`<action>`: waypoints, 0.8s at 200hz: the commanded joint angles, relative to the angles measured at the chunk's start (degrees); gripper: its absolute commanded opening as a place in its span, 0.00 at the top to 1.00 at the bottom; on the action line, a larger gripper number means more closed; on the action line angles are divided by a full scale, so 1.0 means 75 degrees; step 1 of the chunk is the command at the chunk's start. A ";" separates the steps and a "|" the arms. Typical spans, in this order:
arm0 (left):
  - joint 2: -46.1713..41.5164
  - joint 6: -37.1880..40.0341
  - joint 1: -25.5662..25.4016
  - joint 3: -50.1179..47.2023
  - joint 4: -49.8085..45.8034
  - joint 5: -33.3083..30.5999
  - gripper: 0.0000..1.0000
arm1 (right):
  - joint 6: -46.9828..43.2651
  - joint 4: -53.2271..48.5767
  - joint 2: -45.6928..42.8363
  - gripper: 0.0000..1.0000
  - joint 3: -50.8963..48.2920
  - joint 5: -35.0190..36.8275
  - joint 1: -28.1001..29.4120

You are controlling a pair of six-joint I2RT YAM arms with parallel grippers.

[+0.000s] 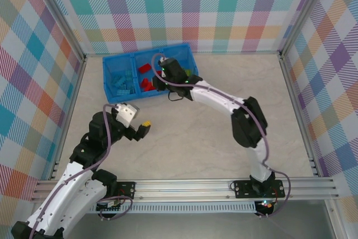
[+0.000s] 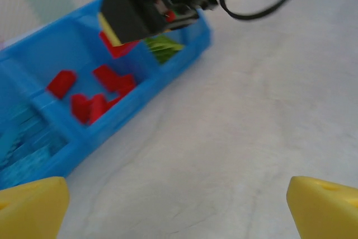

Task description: Sort the legos into containers by color

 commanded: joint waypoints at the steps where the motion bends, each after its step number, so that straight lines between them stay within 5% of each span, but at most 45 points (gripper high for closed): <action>1: 0.0154 -0.1277 0.0360 0.0543 0.0183 -0.1217 0.00 | -0.0772 0.0076 0.1083 0.84 0.1231 0.0305 -0.0034; 55: 0.0262 -0.1565 0.0517 0.0701 -0.0262 -0.1424 0.00 | -0.1523 -0.1192 0.3409 0.62 0.4754 0.0826 -0.0107; 94: 0.0505 -0.1803 0.0528 0.1309 -0.0976 -0.1471 0.00 | -0.1786 -0.2317 0.3315 0.53 0.5624 0.0733 -0.0131; 118: 0.0794 -0.3389 0.0525 0.1832 -0.1537 -0.1801 0.00 | -0.2123 -0.2433 0.2133 0.46 0.4248 0.0606 -0.0125; 160: 0.0879 -0.4232 0.0526 0.0510 -0.0086 -0.3445 0.00 | -0.2670 0.0085 -0.2259 0.27 -0.1755 0.0662 -0.0381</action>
